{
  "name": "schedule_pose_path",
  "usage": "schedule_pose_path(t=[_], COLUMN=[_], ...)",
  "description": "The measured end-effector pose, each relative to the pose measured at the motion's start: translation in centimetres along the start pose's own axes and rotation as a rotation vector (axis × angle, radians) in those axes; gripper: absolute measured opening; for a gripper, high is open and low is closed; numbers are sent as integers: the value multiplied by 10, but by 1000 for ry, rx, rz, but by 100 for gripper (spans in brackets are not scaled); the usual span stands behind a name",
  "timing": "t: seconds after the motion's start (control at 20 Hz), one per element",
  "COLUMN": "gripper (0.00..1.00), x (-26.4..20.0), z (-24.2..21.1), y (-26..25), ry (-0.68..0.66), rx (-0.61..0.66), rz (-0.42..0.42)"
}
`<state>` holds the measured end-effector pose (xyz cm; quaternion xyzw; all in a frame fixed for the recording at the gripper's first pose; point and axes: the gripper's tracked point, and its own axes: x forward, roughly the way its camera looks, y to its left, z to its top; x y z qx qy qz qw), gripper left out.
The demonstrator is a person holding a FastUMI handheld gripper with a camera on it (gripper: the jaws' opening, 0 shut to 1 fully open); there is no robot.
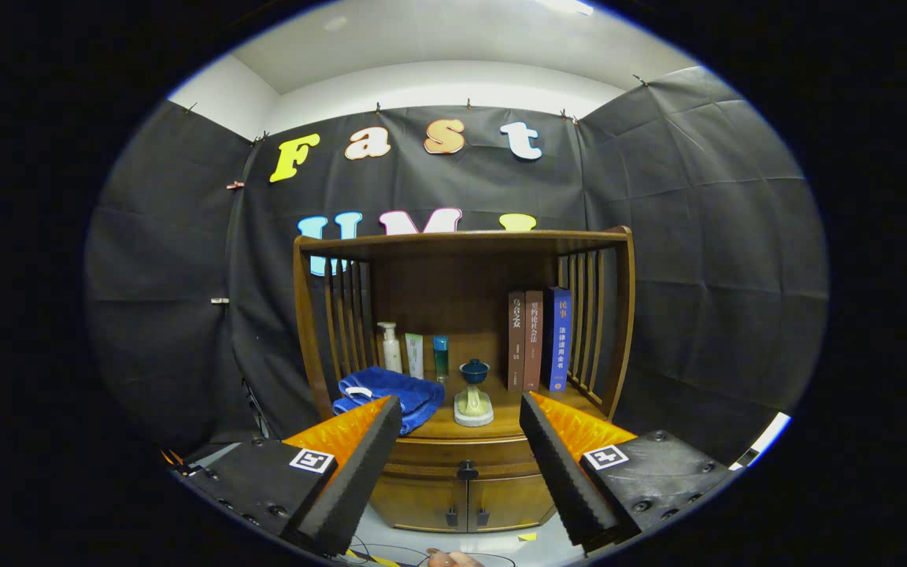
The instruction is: Pull open the drawer, take out the items inside it, and place them on the countertop above the cabinet.
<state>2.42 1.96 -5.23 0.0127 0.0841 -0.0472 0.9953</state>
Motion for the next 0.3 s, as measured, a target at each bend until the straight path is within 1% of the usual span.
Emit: schedule_pose_path(t=[0.3], gripper=[99], x=[-5], z=[11], y=[-6], ry=[-20], rx=[0], rz=[9])
